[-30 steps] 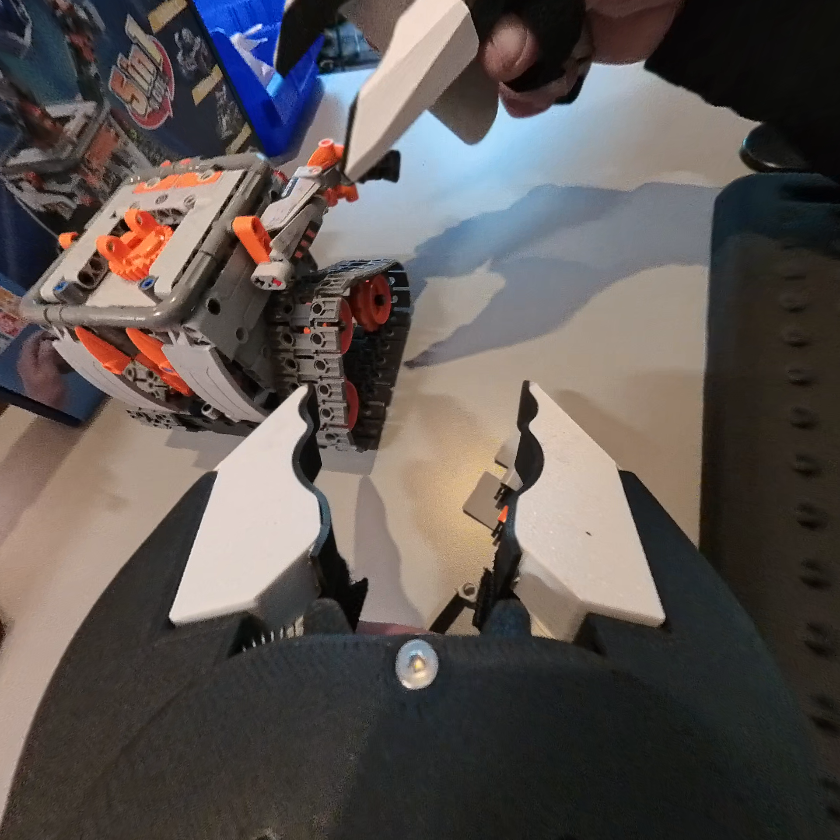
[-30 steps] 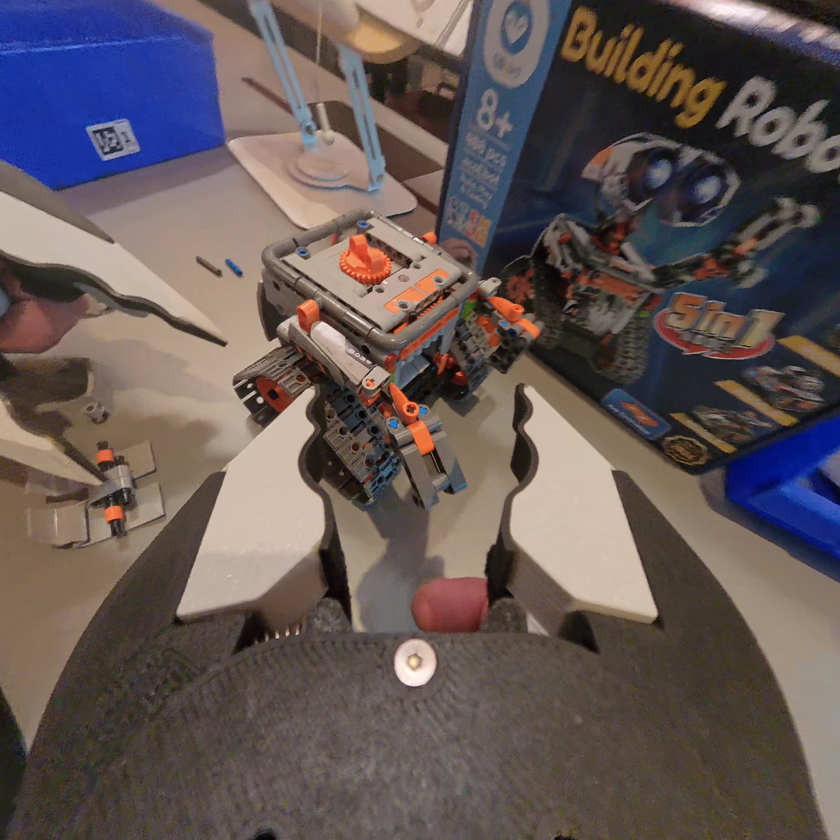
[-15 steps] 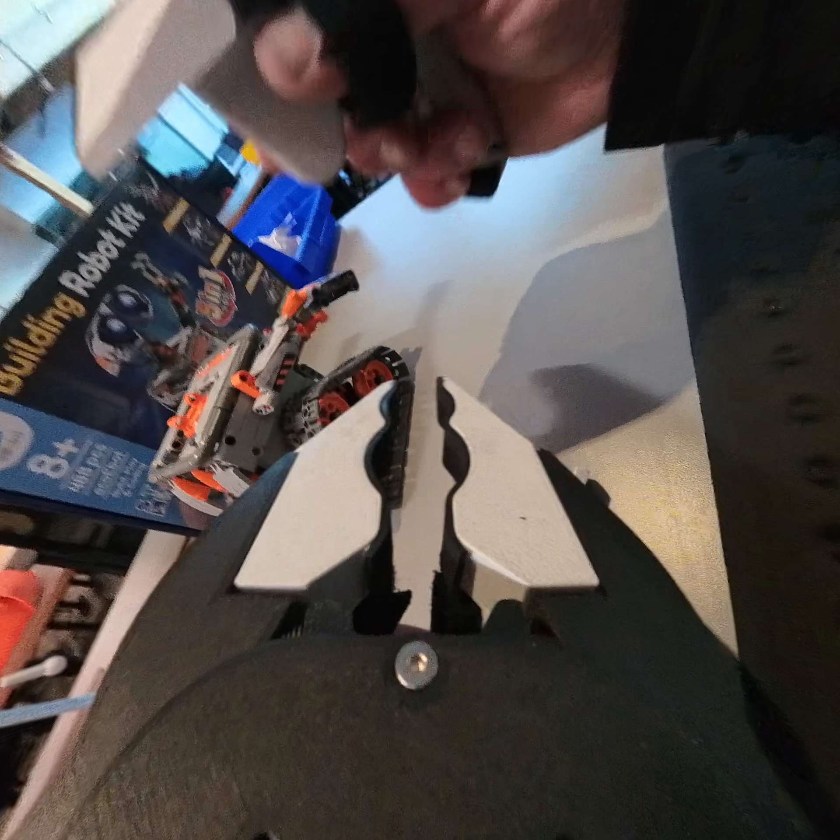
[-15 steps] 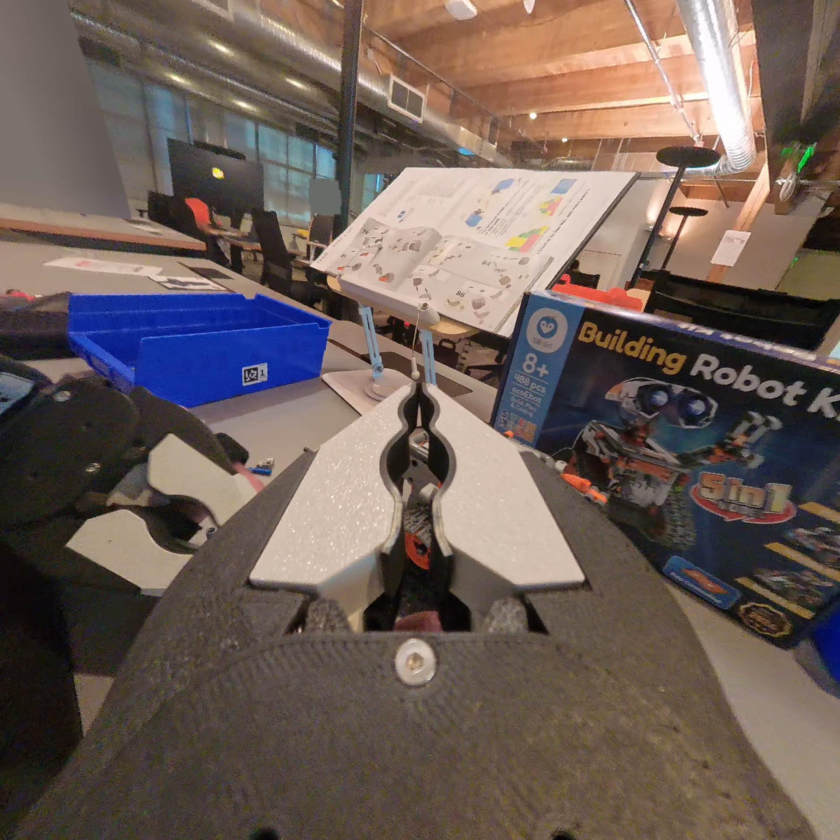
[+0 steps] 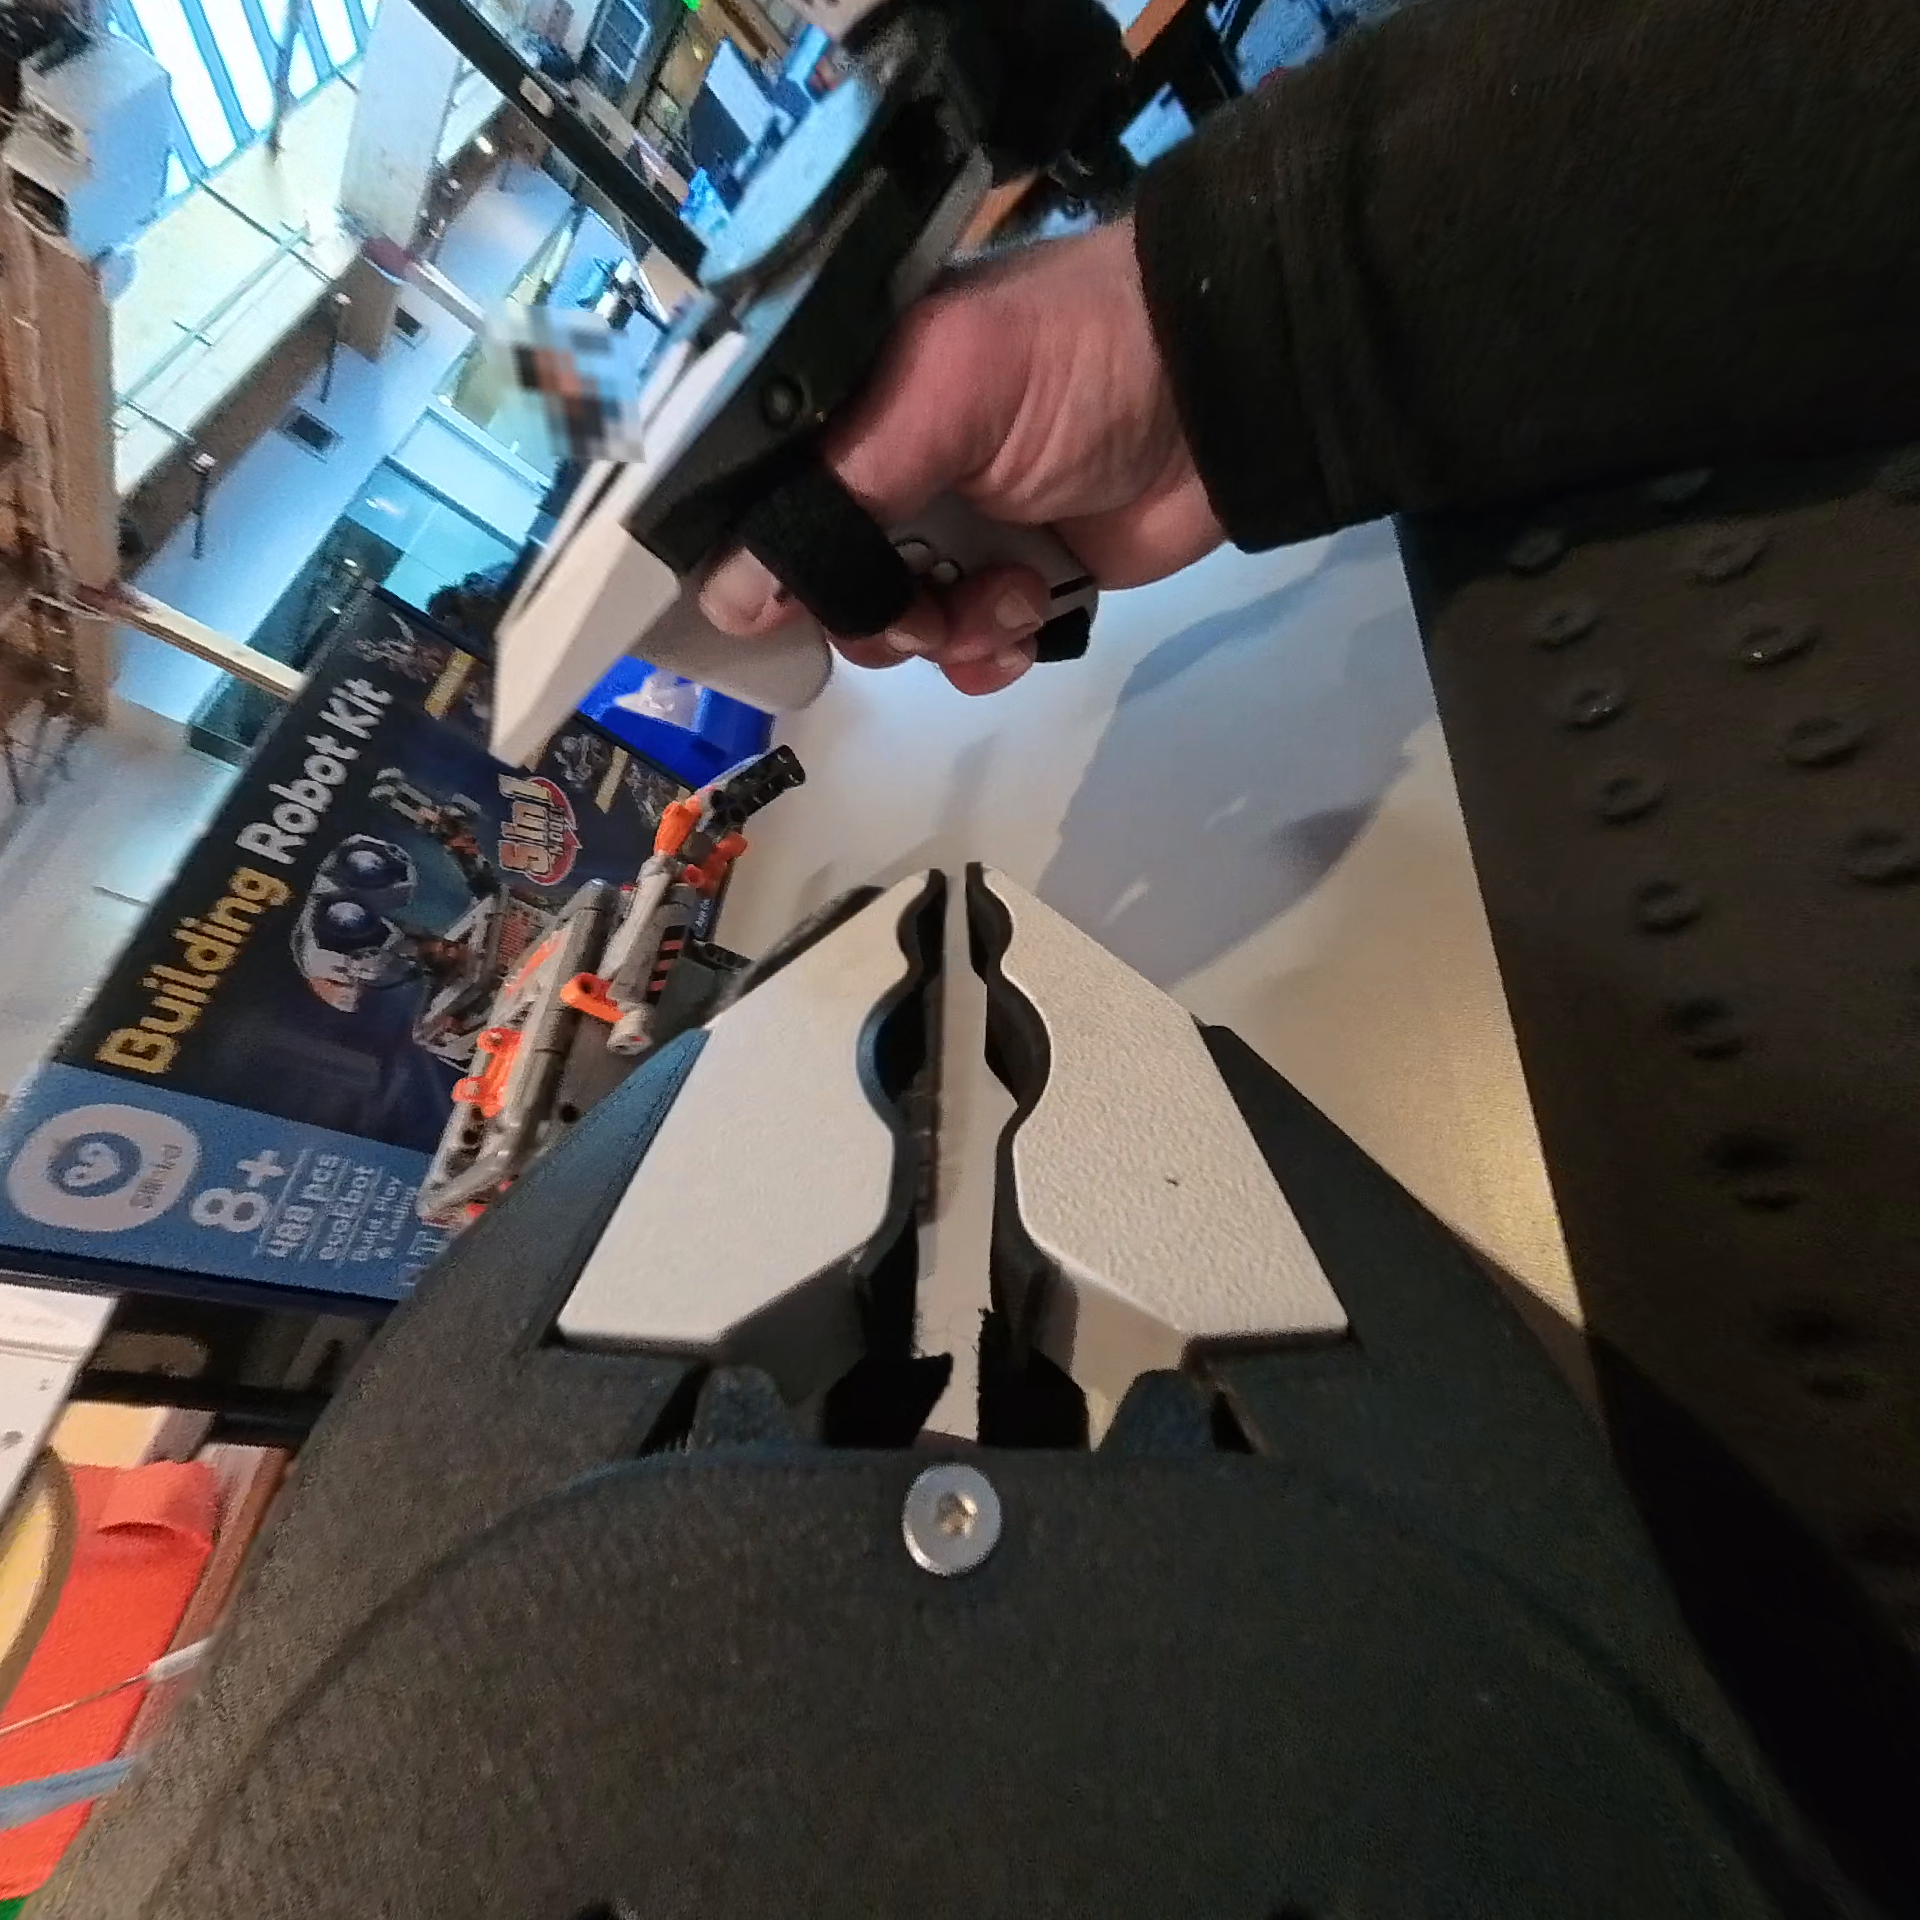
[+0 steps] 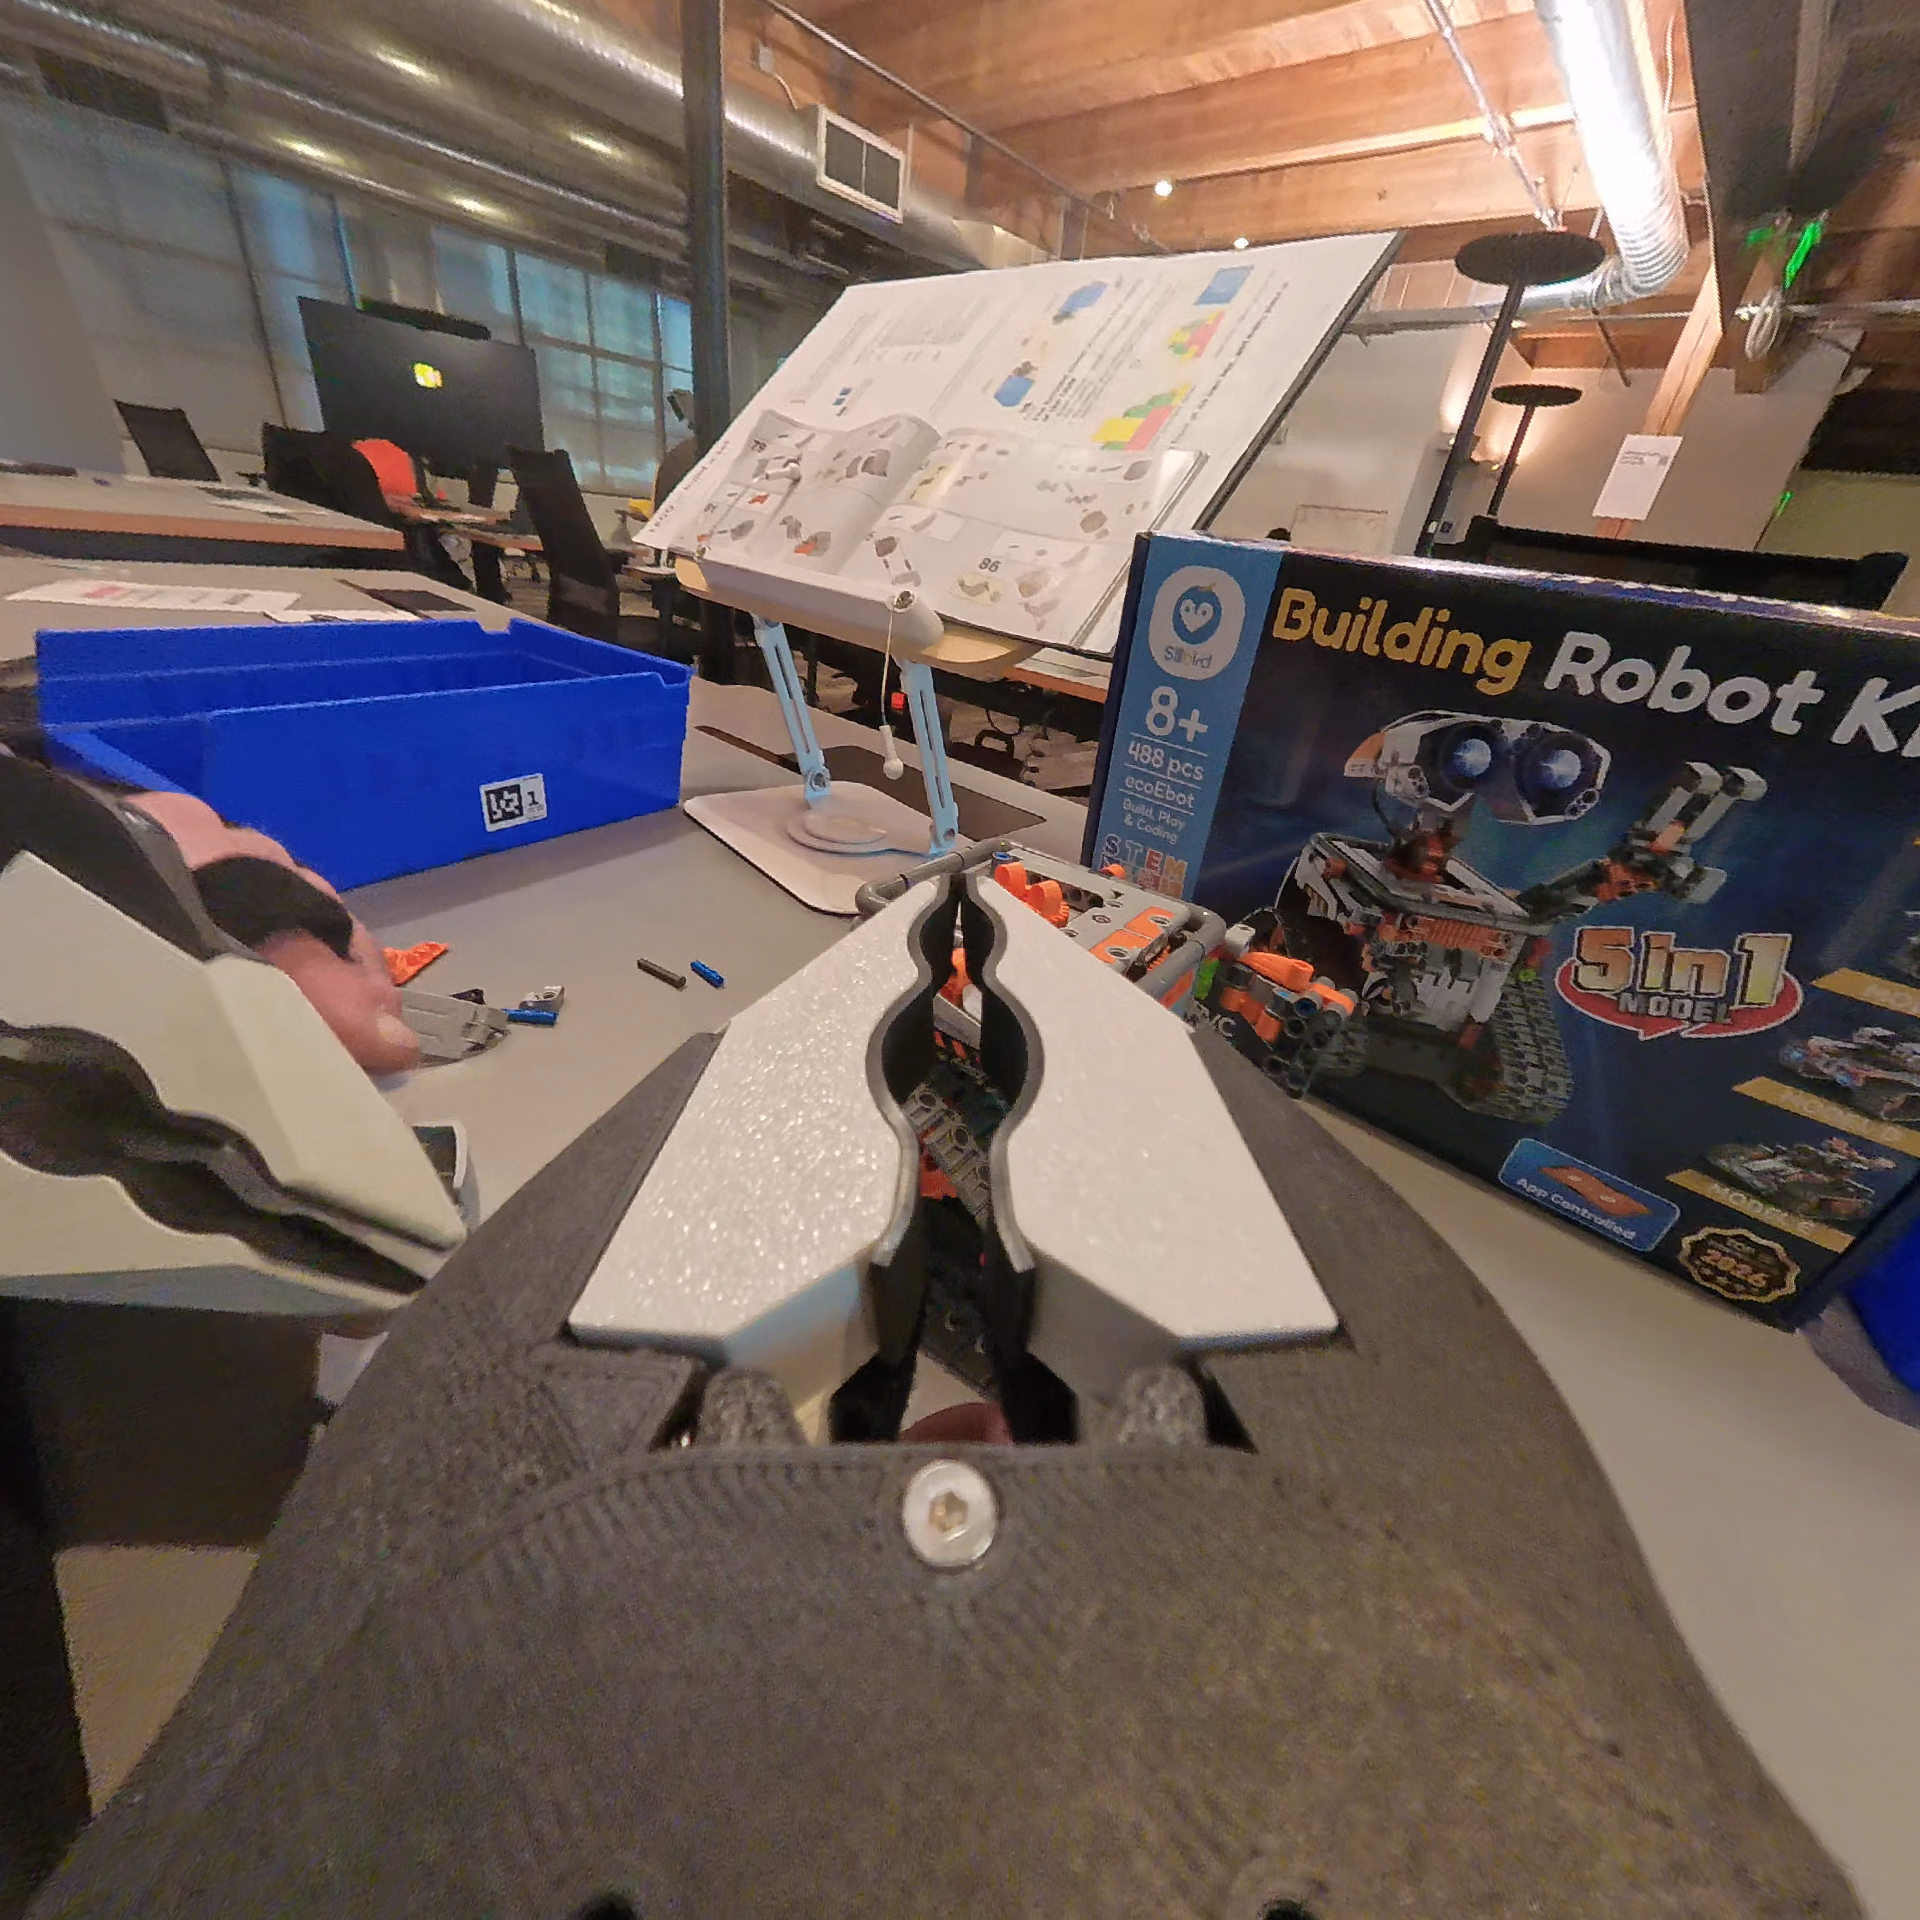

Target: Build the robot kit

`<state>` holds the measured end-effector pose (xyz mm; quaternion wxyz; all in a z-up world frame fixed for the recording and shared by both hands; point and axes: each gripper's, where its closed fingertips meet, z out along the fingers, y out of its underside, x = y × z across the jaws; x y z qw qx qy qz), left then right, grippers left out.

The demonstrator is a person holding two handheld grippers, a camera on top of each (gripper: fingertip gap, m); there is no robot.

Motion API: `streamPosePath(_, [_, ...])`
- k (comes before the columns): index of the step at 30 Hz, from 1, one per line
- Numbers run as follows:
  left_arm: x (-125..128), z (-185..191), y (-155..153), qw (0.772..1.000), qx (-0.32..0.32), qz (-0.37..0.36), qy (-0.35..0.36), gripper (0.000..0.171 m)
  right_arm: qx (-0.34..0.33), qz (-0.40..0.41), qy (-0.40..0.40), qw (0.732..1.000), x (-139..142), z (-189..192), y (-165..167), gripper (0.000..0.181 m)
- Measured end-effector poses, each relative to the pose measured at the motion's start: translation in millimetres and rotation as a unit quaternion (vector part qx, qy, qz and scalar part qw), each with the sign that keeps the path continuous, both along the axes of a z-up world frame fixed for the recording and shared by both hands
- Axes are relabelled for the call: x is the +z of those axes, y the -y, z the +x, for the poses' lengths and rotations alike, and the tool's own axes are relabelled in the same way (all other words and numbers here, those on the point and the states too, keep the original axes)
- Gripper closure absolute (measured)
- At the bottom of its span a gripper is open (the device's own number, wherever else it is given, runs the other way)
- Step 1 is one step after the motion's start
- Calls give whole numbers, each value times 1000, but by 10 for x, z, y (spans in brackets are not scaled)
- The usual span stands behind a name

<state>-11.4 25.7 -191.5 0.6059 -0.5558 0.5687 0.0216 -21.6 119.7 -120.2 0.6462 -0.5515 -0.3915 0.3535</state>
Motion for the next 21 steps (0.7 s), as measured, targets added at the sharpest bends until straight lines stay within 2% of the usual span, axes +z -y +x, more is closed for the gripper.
streamPosePath(2, [142, -57, -22, 999, 6, 34, -2, 163, 0, 3, -2, 1000, 13, -11, 11, 181])
streamPosePath(5, [498, -264, -88, 997, 34, 72, 8, 149, 0, 11, 5, 1000, 12, -28, 36, 181])
streamPosePath(8, [938, -678, -131, 996, 72, 53, 18, 119, 2, 19, 13, 1000, 12, -50, 66, 181])
streamPosePath(11, [1306, -1587, -346, 982, 177, 60, -27, 115, 8, 30, 35, 999, -20, -109, 124, 181])
streamPosePath(14, [1523, -2843, -533, 951, 310, 7, -13, 113, 24, 48, 54, 997, -33, -183, 238, 181])
streamPosePath(15, [1526, -3276, -559, 935, 354, -15, -3, 113, 30, 51, 56, 997, -31, -208, 277, 181])
streamPosePath(17, [1261, -4062, -529, 894, 434, -113, 9, 108, 39, 58, 64, 996, -36, -256, 344, 181])
streamPosePath(19, [917, -4611, -462, 852, 484, -199, 36, 111, 47, 67, 78, 994, -63, -297, 397, 181])
streamPosePath(21, [511, -4965, -364, 810, 511, -284, 44, 110, 49, 75, 90, 992, -79, -317, 433, 181])
